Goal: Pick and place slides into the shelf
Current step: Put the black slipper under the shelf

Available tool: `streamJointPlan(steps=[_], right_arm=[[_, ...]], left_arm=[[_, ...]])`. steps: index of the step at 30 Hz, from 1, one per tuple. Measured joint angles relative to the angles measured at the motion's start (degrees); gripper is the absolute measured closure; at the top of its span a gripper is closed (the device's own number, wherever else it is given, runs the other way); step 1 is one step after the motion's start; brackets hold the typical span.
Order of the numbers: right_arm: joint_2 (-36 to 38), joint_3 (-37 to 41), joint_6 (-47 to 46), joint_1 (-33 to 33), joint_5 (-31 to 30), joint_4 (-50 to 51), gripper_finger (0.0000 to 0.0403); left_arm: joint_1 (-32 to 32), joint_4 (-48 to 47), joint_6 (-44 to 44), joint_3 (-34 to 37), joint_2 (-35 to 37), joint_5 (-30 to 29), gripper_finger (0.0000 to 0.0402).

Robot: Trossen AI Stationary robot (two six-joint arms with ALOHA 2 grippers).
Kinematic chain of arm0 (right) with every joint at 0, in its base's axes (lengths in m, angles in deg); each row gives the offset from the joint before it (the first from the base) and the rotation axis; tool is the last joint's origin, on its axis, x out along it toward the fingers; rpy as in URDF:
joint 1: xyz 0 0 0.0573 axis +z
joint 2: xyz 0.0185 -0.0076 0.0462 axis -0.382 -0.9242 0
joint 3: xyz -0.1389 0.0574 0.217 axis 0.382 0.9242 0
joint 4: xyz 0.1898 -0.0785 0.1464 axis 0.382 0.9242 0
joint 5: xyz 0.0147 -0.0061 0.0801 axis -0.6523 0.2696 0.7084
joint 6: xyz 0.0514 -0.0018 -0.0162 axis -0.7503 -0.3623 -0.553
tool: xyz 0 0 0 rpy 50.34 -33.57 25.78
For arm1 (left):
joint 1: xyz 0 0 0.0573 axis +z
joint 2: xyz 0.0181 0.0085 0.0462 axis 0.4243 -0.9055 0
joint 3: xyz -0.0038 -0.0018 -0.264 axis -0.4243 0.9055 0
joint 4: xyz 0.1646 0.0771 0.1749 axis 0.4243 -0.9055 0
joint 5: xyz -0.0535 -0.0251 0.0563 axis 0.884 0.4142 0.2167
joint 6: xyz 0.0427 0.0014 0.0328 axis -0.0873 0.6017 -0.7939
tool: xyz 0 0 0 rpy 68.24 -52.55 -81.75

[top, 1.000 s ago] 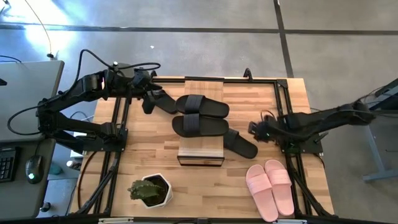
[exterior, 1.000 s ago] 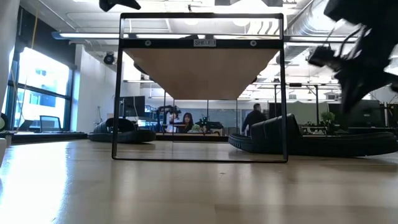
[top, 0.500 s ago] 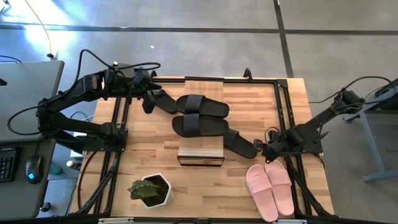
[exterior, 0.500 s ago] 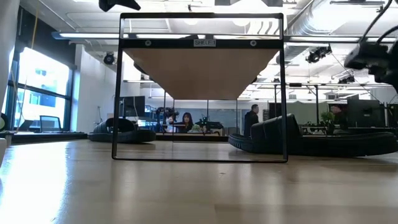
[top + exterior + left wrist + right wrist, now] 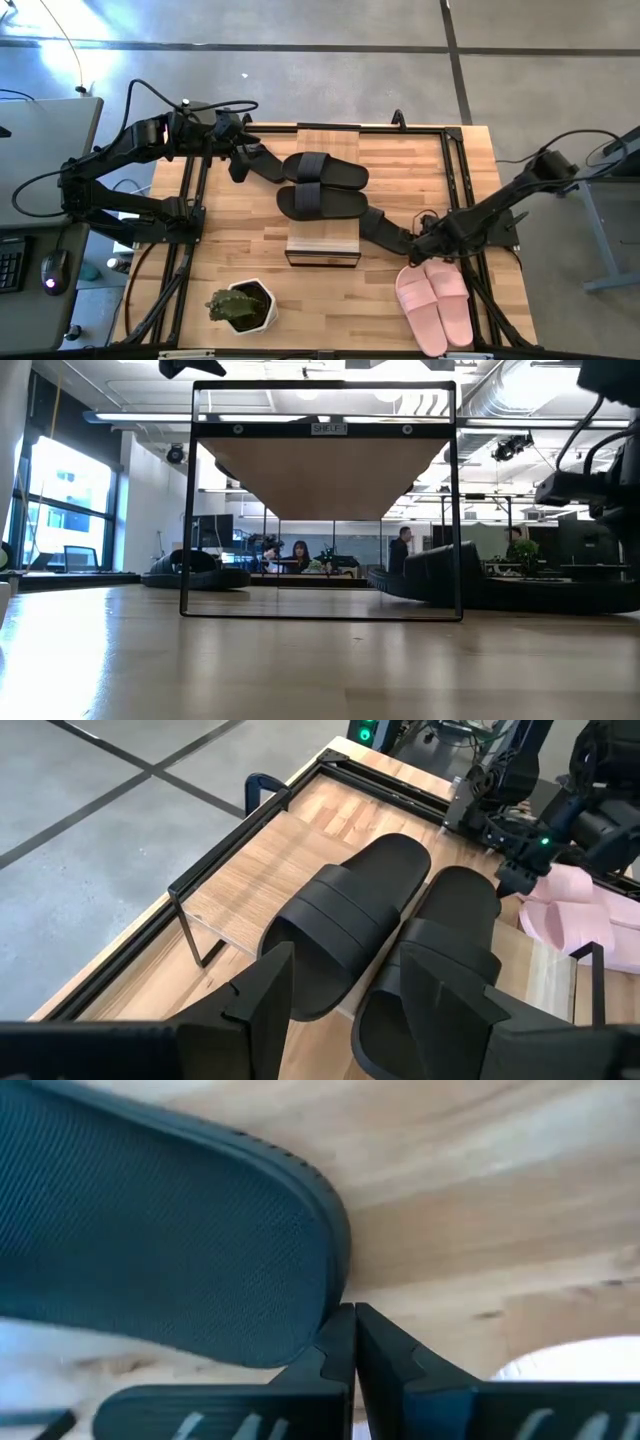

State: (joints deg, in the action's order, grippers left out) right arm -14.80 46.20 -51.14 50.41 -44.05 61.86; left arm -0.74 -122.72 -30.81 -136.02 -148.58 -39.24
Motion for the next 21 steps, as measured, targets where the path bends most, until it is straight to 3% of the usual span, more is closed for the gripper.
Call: streamJointPlan(steps=[8,21], right_arm=[[-0.78,0.00,1.82,-4.94,-7.50,-0.24,0.0403],[-0.78,0.02,14.36,-14.84,-10.80,-8.71,0.0403]], left_arm=[[0.00,0.01,0.02,0.00,0.00,0.00,0.0234],[0.00,0.01,0.02,-0.01,-0.02,-0.58,0.0234]])
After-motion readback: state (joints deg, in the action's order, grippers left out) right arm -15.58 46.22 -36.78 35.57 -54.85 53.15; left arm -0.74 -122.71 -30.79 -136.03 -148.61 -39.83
